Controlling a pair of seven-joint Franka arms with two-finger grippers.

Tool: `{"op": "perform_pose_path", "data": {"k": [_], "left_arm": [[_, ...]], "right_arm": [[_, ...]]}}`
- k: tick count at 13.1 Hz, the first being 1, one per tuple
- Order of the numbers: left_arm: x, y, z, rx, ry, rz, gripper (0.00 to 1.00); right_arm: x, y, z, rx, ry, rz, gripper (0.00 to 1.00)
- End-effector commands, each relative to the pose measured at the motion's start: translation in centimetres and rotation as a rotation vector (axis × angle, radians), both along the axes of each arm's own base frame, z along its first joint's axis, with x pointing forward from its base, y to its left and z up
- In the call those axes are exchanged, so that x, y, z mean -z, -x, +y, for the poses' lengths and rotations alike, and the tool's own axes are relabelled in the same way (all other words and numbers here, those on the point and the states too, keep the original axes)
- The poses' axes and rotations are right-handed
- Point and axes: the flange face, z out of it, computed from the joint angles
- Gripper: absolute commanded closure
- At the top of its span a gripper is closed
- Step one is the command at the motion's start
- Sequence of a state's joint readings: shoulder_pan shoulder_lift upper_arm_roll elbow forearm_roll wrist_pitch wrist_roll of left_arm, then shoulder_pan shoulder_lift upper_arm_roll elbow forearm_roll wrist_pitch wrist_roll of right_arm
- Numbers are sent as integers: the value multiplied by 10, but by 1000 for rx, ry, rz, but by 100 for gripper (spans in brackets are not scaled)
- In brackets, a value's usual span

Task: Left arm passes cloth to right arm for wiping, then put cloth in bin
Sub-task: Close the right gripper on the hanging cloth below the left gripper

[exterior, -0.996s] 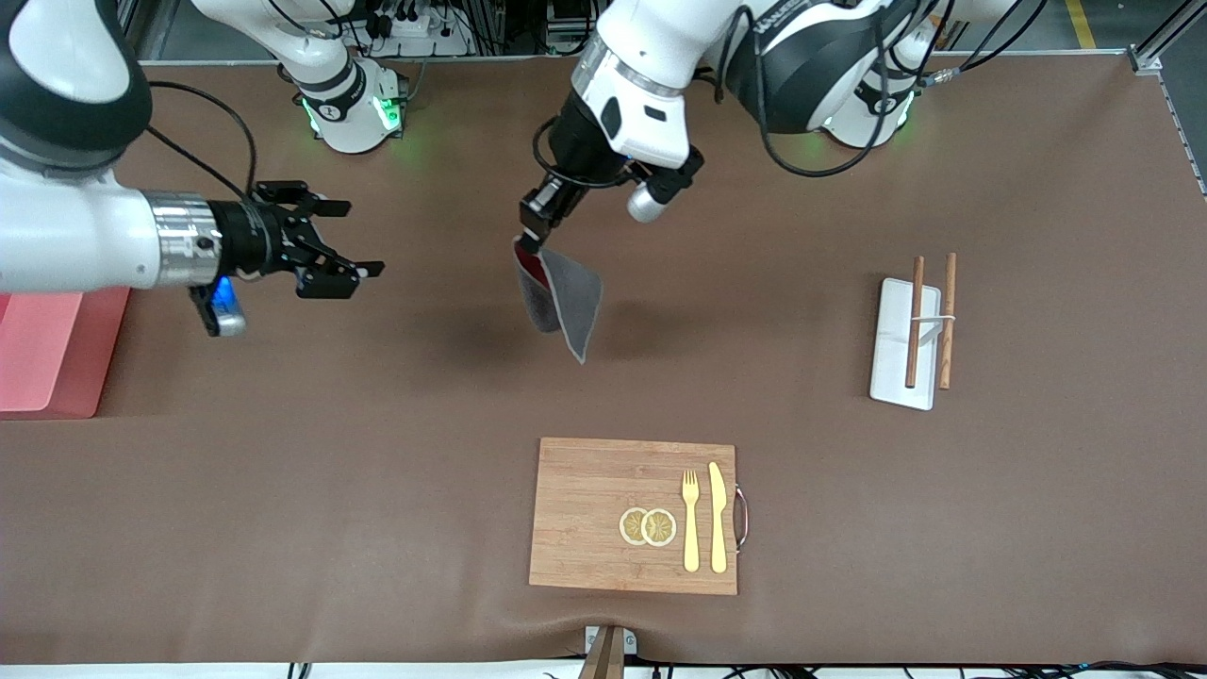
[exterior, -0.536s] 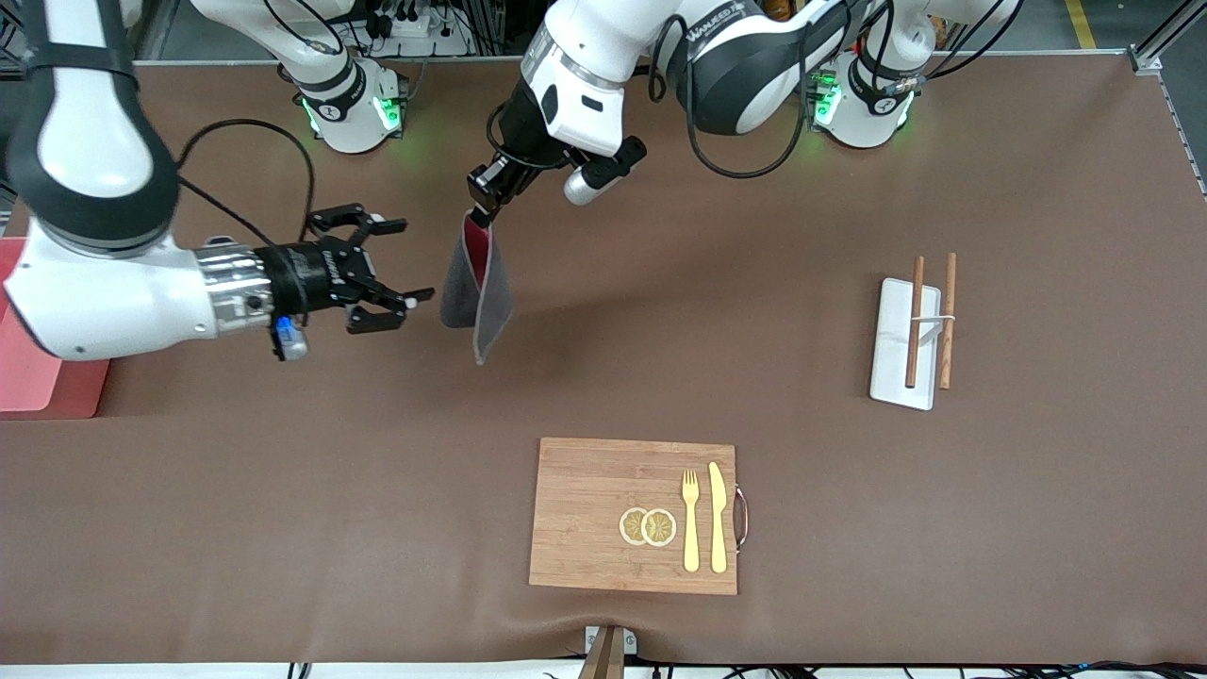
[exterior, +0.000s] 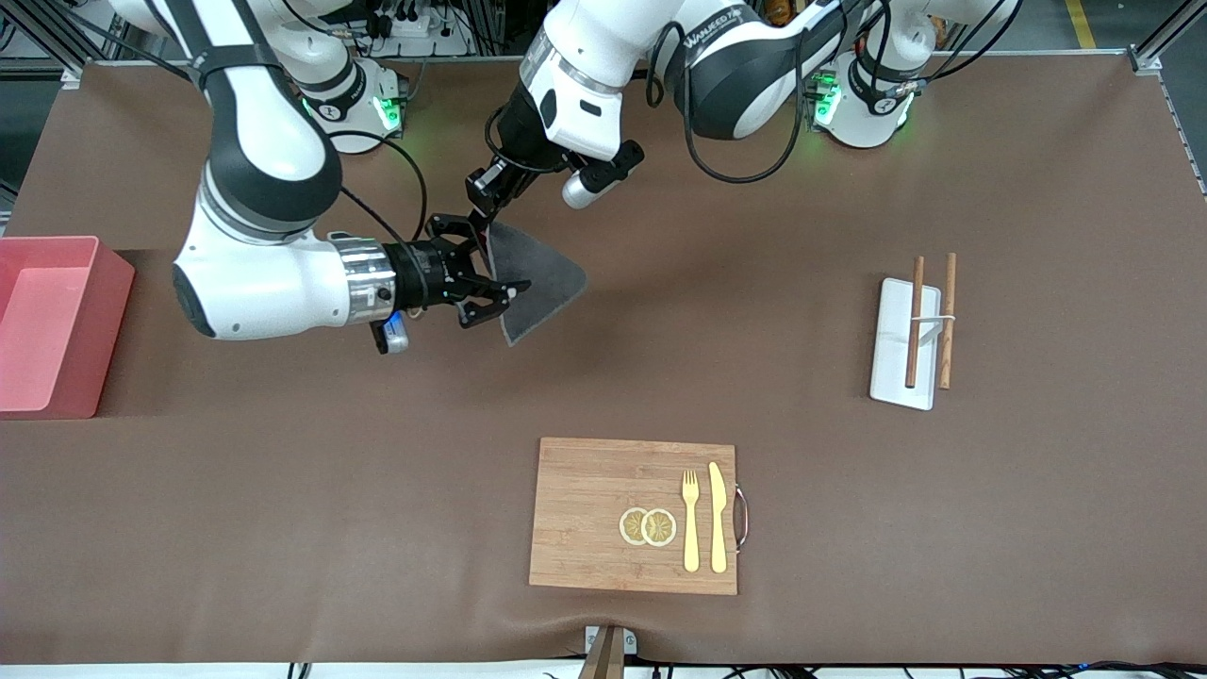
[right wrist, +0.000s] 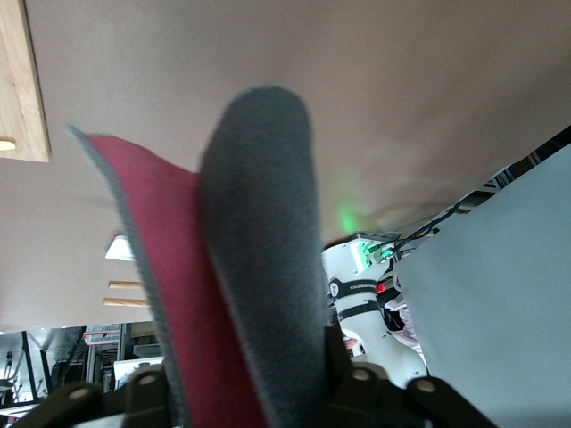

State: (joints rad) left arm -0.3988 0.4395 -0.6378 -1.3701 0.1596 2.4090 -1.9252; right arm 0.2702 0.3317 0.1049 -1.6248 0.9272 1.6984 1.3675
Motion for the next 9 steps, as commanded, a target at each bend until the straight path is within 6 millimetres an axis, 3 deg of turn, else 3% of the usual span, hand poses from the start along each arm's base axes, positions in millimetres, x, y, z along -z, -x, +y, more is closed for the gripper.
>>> {"op": "perform_pose_path", "data": {"k": [1,8,9], "left_arm": [[-3,-1,1,-12,6,-18,100],[-6,-11,11,-24,-18,-60,100],[-7,-13,14,-29,-20,-67,92]], "right_arm": [[-6,2,4,7,-6,-6,100],[-3,-4,-9,-38,9,-78,100],[1,-5,-15,-112,43,-157,100]]}}
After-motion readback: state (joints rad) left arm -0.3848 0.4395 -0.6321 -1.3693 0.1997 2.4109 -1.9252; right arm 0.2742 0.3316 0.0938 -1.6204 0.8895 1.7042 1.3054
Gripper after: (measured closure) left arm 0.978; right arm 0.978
